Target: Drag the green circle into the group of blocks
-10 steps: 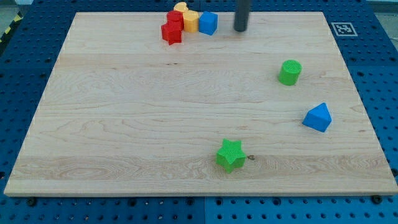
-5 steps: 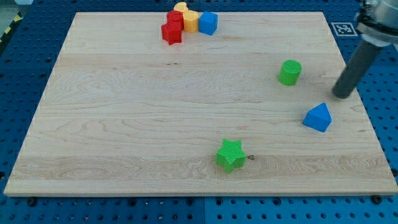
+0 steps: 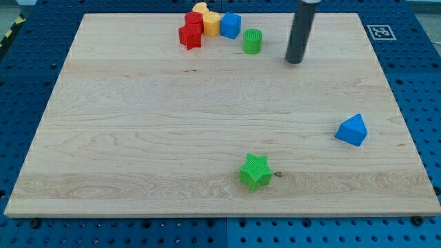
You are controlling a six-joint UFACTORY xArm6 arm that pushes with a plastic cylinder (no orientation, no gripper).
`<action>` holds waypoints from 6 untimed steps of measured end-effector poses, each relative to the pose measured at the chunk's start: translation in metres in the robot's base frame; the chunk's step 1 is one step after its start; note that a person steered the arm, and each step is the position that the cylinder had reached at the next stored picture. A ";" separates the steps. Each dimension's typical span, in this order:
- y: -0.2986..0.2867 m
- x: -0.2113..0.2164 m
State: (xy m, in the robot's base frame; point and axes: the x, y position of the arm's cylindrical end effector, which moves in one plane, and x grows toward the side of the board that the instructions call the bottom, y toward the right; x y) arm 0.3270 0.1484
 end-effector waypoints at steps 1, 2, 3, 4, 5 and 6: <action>-0.004 -0.035; -0.047 -0.042; -0.093 -0.042; -0.112 -0.042; -0.100 -0.030; -0.101 0.000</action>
State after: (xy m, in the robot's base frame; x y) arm 0.3271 0.0474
